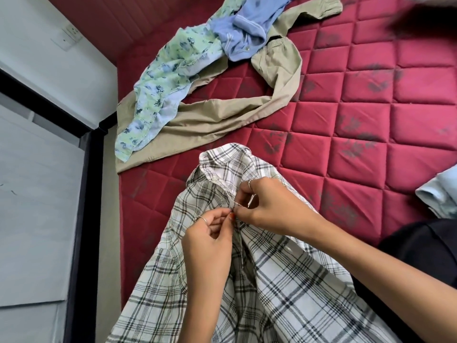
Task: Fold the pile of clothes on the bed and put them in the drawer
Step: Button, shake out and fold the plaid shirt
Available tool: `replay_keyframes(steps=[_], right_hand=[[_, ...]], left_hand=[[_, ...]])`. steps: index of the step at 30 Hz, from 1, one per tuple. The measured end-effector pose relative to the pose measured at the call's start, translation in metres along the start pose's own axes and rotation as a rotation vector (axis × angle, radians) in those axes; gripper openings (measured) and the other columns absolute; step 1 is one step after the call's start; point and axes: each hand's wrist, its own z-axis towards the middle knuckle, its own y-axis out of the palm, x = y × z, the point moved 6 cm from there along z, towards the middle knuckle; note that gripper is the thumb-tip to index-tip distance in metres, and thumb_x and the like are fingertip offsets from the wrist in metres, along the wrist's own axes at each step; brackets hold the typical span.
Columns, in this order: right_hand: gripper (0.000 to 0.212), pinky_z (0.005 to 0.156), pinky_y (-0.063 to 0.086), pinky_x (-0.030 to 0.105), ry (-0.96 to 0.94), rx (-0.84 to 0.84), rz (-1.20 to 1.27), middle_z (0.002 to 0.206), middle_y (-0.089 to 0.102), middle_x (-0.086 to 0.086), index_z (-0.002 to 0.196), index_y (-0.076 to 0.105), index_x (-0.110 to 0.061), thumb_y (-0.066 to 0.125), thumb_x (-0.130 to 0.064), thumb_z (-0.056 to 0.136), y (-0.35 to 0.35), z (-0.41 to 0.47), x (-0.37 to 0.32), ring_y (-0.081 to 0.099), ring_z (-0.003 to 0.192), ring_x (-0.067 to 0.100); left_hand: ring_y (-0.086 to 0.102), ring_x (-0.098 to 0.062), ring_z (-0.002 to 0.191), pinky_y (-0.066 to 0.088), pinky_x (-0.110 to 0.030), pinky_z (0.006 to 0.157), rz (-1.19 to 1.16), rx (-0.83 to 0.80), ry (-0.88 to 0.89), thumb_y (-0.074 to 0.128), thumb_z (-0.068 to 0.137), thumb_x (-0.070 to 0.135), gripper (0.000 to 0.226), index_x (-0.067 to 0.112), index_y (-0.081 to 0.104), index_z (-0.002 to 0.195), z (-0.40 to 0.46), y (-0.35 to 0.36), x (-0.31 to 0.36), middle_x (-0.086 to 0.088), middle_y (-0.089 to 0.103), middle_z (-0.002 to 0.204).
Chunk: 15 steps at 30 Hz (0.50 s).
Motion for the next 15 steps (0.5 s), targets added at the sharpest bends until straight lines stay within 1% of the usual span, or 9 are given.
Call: replay_keyframes(steps=[7,12,15], right_hand=[[0.019,0.049,0.035,0.014,0.027,0.01,0.041,0.066,0.057,-0.008,0.071,0.054,-0.023,0.071,-0.017,0.077,-0.0017,0.0013,0.0022,0.047,0.052,0.001],[0.02,0.051,0.038,0.014,0.022,-0.011,0.069,0.062,0.057,-0.01,0.07,0.056,-0.023,0.073,-0.018,0.077,0.0007,0.0007,0.0027,0.049,0.051,0.001],[0.014,0.053,0.04,0.014,0.017,-0.028,0.092,0.058,0.057,-0.011,0.071,0.062,-0.021,0.074,-0.017,0.078,-0.0005,0.0025,0.0033,0.051,0.052,0.0]], left_hand=[[0.068,-0.003,0.074,0.05,-0.015,0.063,-0.027,0.012,0.002,0.067,0.087,0.012,0.019,0.031,0.07,0.084,-0.0015,0.0012,0.0026,0.007,0.071,0.076],[0.068,-0.003,0.075,0.05,-0.018,0.066,-0.028,0.013,-0.007,0.066,0.087,0.01,0.019,0.029,0.07,0.085,-0.0022,0.0016,0.0009,0.005,0.071,0.077],[0.068,-0.002,0.076,0.05,-0.017,0.066,-0.02,0.019,-0.006,0.066,0.088,0.011,0.019,0.029,0.07,0.086,-0.0016,0.0011,0.0018,0.006,0.071,0.079]])
